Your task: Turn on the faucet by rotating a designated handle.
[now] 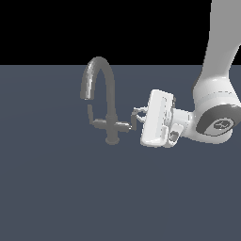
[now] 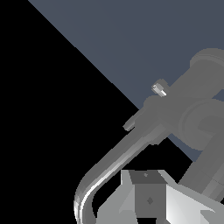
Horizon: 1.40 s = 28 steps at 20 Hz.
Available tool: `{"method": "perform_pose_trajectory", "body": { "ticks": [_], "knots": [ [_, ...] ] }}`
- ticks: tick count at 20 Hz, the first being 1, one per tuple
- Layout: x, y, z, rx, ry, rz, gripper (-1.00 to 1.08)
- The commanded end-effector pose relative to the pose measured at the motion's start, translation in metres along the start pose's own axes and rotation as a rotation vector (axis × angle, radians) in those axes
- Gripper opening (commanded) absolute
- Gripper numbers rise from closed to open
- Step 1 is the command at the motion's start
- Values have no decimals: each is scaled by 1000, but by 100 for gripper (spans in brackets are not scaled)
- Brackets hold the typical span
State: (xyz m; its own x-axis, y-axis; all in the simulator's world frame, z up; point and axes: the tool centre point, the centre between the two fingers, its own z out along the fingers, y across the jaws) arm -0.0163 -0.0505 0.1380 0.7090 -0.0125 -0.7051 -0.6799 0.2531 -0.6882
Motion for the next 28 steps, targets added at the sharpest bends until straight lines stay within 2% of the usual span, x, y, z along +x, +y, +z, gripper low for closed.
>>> {"method": "perform_pose_trajectory", "body": {
  "ticks": [1, 3, 16, 17, 18, 28],
  "knots": [
    [-12, 1, 2, 0, -11, -2, -100],
    [-6, 1, 1, 0, -3, -2, -100],
    [-30, 49, 1, -1, -10, -2, -100],
    [-30, 49, 1, -1, -10, -2, -100],
    [-26, 33, 3, -2, -6, -32, -100],
    [-8, 94, -6, -1, -11, -3, -100]
  ]
}}
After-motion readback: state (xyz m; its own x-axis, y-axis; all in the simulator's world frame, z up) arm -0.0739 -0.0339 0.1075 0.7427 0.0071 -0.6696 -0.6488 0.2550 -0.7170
